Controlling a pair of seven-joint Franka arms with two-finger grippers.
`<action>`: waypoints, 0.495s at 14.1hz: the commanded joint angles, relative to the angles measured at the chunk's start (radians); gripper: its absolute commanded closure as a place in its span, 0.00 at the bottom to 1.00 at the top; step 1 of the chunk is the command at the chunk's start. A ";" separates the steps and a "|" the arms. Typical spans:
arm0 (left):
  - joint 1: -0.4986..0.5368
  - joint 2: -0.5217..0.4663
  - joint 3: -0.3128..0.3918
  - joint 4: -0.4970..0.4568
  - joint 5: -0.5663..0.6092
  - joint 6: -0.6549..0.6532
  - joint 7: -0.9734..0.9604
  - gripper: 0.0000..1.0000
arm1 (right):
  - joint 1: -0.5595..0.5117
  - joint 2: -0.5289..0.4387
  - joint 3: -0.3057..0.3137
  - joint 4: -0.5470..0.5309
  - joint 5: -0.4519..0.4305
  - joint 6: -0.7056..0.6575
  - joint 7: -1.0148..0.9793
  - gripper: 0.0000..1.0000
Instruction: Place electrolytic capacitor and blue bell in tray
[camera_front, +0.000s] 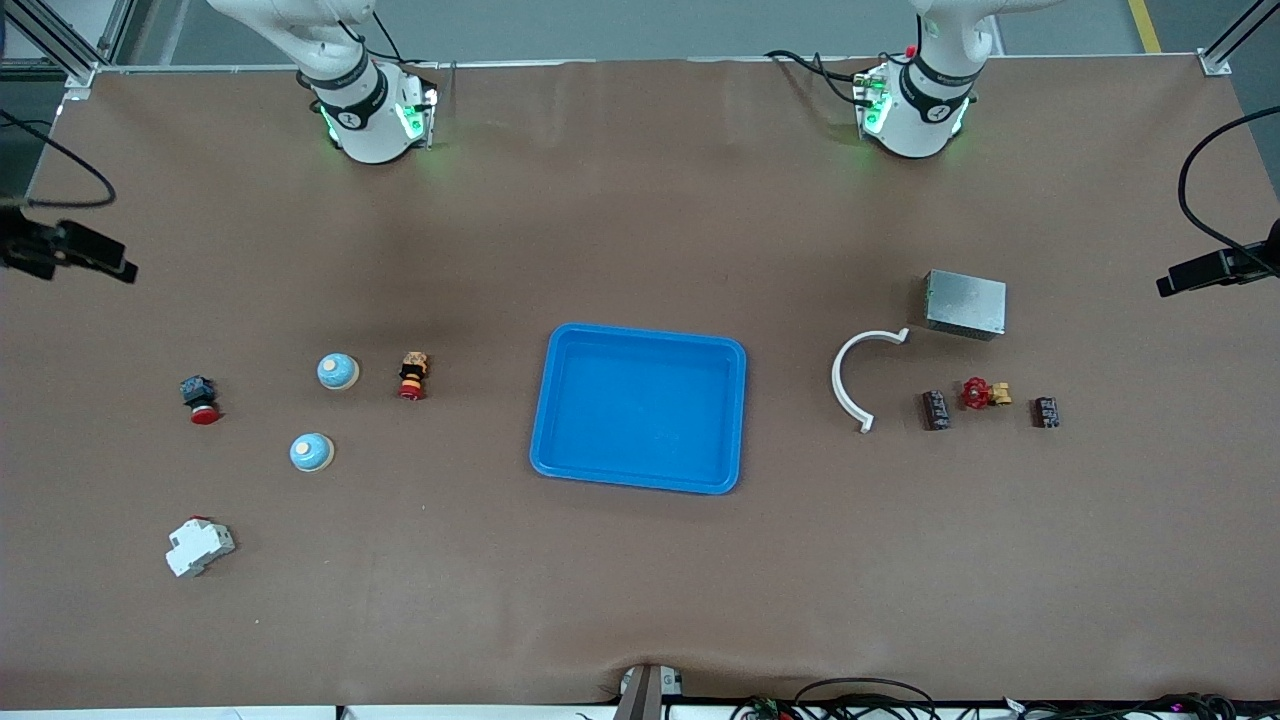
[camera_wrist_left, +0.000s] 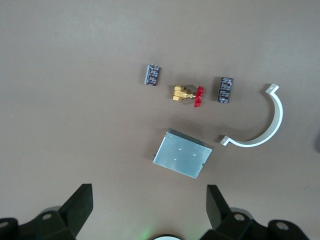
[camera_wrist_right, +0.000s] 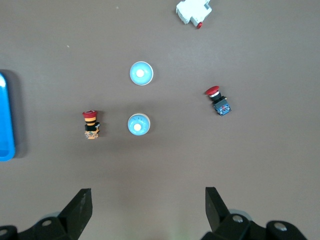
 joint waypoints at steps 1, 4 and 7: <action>0.004 0.049 -0.003 0.014 -0.006 -0.013 0.017 0.00 | -0.016 0.103 0.009 0.015 0.006 0.060 -0.011 0.00; 0.004 0.115 -0.003 0.011 0.005 0.027 0.021 0.00 | -0.015 0.209 0.011 0.015 0.009 0.147 -0.003 0.00; 0.002 0.163 -0.003 -0.018 0.015 0.103 0.027 0.00 | -0.012 0.274 0.011 0.008 0.061 0.224 -0.005 0.00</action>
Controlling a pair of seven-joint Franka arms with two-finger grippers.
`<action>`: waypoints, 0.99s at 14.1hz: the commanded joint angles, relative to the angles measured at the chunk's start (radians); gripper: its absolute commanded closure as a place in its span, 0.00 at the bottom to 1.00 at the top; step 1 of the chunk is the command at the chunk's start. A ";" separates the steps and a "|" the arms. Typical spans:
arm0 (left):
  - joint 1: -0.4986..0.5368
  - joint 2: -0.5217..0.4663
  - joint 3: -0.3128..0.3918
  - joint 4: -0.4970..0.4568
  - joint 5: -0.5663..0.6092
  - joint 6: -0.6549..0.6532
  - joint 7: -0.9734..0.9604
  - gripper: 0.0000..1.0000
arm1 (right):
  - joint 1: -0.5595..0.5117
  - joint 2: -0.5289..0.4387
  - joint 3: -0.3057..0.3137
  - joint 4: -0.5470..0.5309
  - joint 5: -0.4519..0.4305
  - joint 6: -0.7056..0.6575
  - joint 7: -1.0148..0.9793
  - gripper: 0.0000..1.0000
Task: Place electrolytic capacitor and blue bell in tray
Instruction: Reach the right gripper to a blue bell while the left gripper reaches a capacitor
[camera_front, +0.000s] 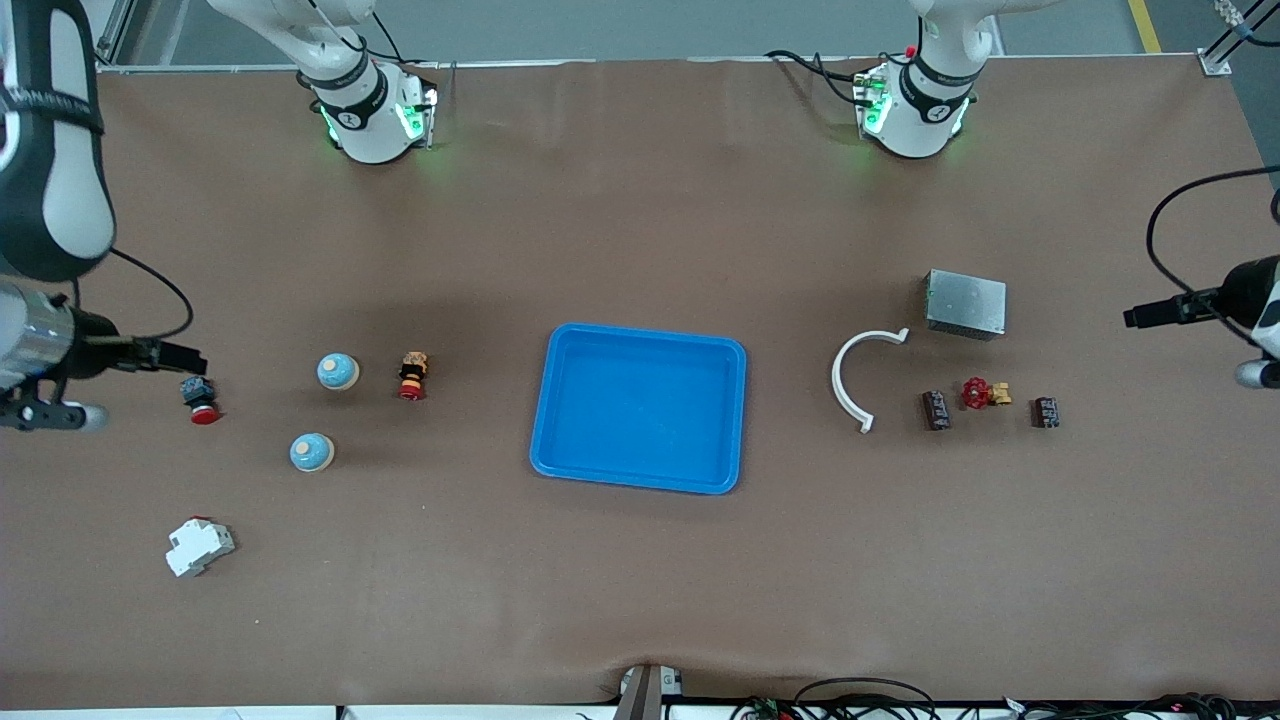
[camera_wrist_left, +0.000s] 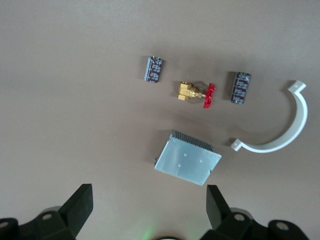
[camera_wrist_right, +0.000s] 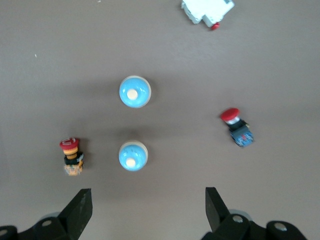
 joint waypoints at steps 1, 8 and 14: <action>0.000 0.028 -0.003 -0.035 0.021 0.089 0.037 0.00 | -0.009 0.039 0.010 0.012 0.034 0.039 -0.006 0.00; 0.001 0.117 -0.003 -0.089 0.021 0.301 0.081 0.00 | 0.045 0.059 0.011 -0.204 0.033 0.407 0.005 0.00; 0.006 0.143 -0.003 -0.218 0.032 0.531 0.138 0.00 | 0.067 0.179 0.011 -0.243 0.031 0.612 0.006 0.00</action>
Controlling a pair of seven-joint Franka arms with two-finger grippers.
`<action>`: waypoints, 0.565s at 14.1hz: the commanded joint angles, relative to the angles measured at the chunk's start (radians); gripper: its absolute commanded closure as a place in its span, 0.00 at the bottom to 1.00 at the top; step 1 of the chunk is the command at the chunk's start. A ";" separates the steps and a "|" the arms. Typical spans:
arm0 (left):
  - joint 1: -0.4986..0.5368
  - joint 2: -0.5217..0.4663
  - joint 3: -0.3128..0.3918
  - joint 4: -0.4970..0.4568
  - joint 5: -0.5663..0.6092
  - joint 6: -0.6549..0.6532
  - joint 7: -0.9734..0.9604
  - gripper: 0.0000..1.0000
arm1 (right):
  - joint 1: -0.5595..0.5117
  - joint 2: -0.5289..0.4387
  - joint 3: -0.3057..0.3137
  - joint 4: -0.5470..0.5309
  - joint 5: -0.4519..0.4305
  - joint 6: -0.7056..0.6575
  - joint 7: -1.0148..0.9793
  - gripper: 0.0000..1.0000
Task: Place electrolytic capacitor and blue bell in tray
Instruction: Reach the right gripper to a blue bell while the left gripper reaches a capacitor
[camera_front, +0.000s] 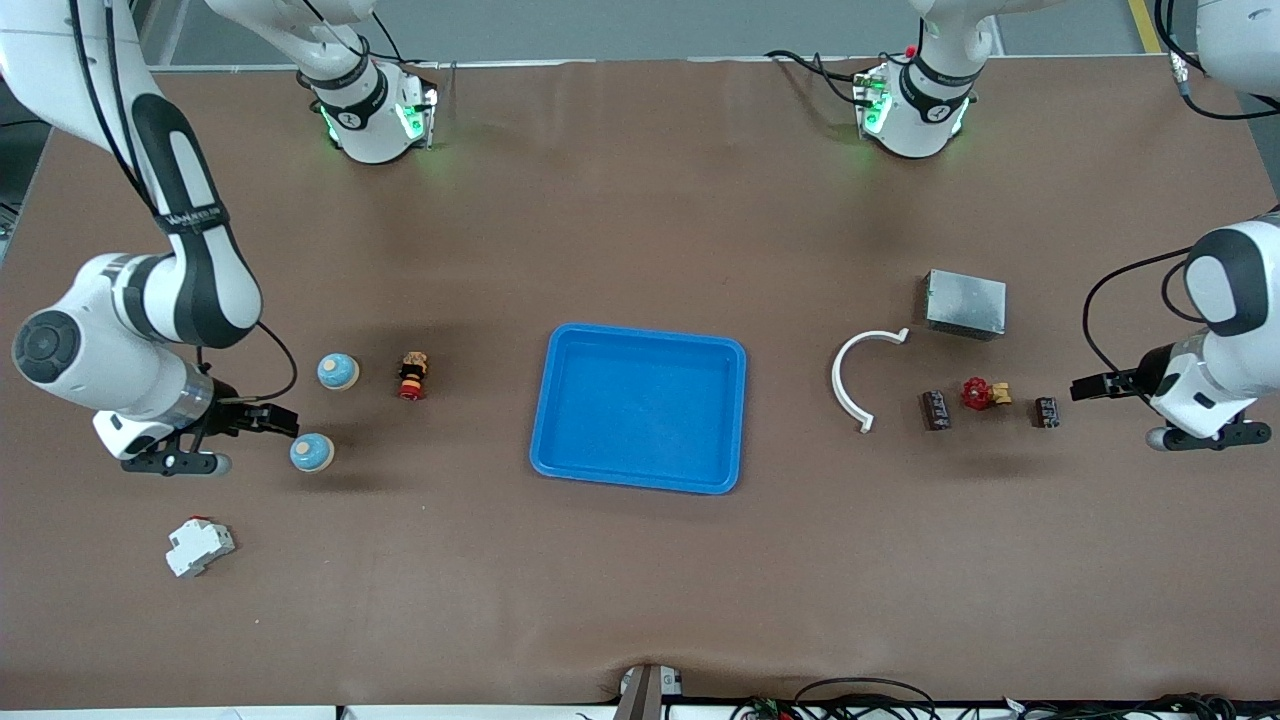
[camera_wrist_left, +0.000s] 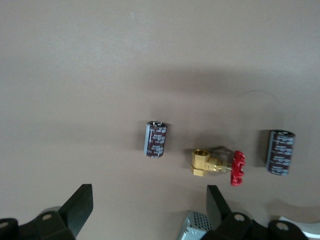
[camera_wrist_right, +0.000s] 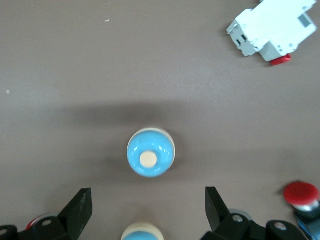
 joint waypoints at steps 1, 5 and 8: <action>0.009 0.001 -0.002 -0.035 0.026 0.046 0.035 0.00 | 0.012 0.036 -0.002 -0.025 0.012 0.087 0.003 0.00; 0.016 0.023 -0.002 -0.063 0.028 0.115 0.048 0.00 | 0.018 0.077 -0.002 -0.025 0.009 0.123 0.005 0.00; 0.035 0.036 -0.002 -0.113 0.028 0.210 0.048 0.00 | 0.020 0.112 -0.002 -0.025 0.009 0.163 0.005 0.00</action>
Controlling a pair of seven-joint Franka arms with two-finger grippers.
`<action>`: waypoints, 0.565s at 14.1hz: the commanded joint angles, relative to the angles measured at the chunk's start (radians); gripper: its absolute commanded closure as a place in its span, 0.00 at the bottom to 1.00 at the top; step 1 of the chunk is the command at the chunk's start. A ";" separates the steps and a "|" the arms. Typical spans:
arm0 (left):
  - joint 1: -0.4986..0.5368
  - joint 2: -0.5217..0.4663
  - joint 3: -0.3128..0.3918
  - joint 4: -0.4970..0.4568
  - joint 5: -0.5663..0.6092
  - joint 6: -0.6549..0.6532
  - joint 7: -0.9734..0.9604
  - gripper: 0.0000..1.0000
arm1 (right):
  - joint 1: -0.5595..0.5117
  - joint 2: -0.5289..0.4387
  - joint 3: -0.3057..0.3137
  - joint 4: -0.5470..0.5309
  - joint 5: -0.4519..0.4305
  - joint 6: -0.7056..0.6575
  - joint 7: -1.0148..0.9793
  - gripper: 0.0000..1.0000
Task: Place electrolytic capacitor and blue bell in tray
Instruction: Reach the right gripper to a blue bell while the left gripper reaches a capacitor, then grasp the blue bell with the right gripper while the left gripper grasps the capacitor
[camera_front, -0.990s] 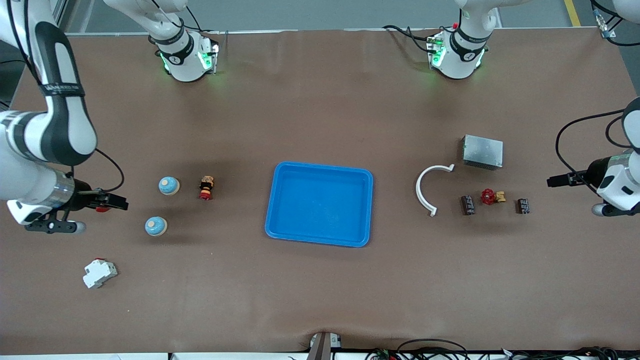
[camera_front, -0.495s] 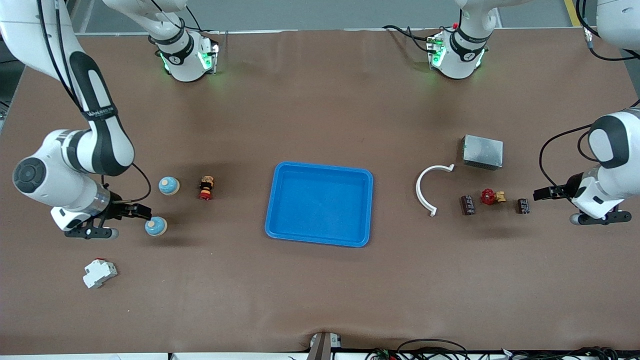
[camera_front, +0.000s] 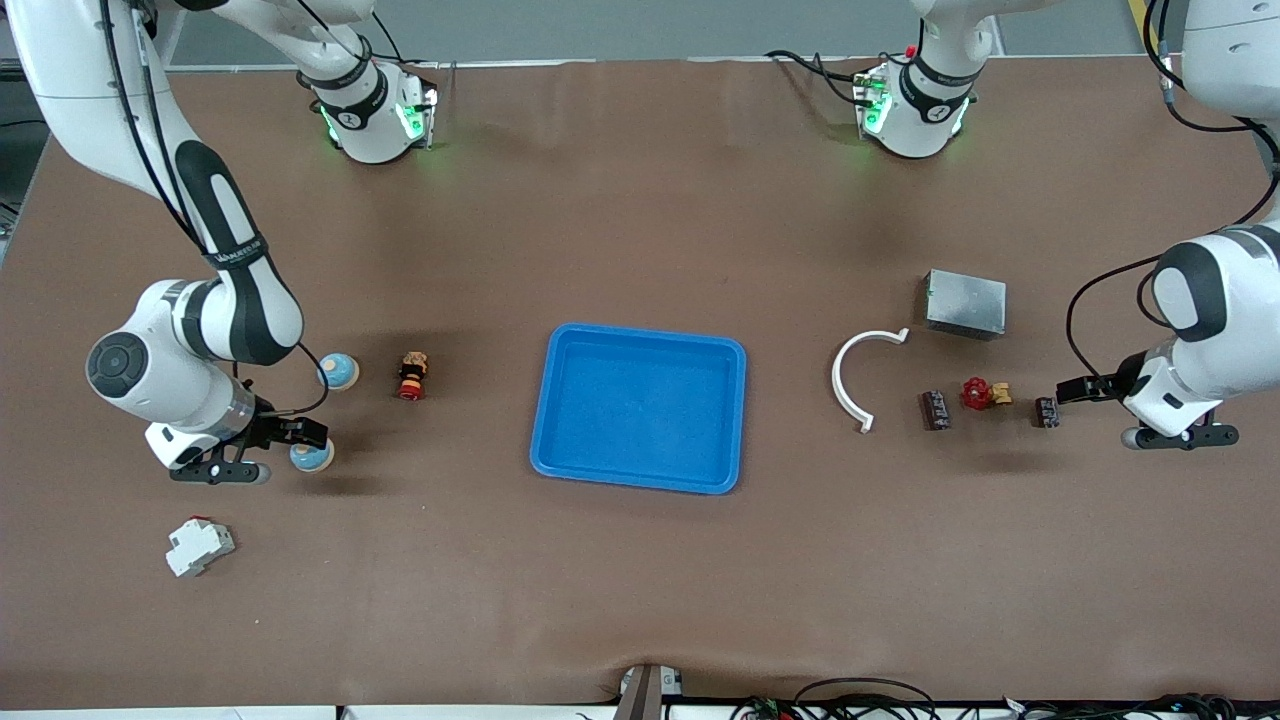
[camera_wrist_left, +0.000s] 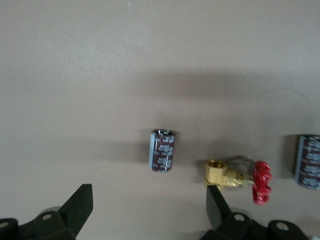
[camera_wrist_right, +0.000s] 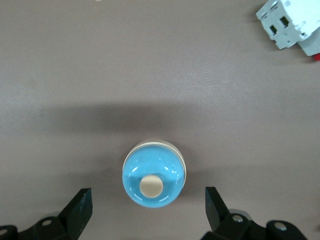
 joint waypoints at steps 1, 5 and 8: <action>0.022 0.005 -0.004 -0.045 0.022 0.082 0.019 0.00 | 0.004 0.027 -0.002 -0.002 0.009 0.035 0.005 0.00; 0.020 0.042 -0.008 -0.045 0.020 0.116 0.002 0.00 | 0.004 0.043 -0.002 -0.003 0.009 0.051 0.005 0.00; 0.019 0.063 -0.013 -0.045 0.011 0.117 -0.001 0.00 | 0.007 0.045 -0.002 -0.005 0.009 0.052 0.005 0.00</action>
